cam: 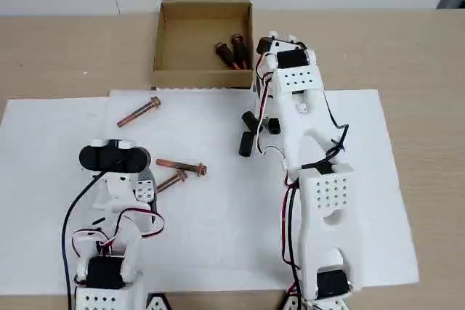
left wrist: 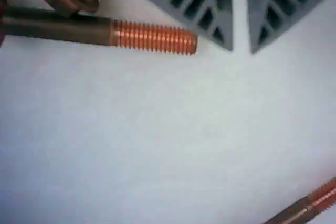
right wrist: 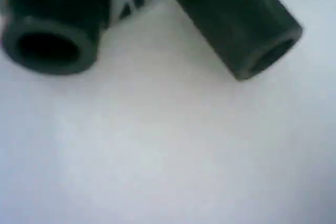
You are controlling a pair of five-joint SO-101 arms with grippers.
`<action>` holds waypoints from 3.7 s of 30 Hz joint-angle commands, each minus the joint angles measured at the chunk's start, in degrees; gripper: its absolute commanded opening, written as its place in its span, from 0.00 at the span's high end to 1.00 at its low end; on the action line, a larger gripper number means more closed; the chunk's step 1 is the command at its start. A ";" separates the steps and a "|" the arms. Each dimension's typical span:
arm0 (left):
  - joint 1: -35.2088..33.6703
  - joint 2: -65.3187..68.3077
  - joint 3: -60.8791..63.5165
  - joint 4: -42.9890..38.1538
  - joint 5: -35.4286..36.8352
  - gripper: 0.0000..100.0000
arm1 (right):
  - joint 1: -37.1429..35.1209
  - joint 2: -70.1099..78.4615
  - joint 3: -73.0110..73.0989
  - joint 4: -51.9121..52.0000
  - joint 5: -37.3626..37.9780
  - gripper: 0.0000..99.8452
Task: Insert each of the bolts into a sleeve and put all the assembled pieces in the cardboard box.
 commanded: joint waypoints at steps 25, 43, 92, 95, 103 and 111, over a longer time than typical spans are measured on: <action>-0.35 -0.18 -10.51 6.15 -4.48 0.99 | -0.04 -56.04 3.60 6.20 3.52 1.00; -0.35 48.35 -53.41 10.81 -9.67 0.99 | 3.74 -93.41 53.01 4.70 2.99 1.00; -6.77 154.99 -158.20 50.29 -42.20 0.85 | 5.14 -130.77 101.36 -11.12 3.25 1.00; -6.07 155.87 -158.37 50.20 -42.55 0.85 | 5.14 -130.42 101.45 -11.12 3.25 1.00; -5.80 158.59 -158.37 46.68 -42.55 0.85 | 4.88 -130.33 101.45 -11.12 3.25 1.00; -5.80 161.85 -158.37 42.99 -42.55 0.88 | 4.88 -130.24 101.45 -11.12 3.25 1.00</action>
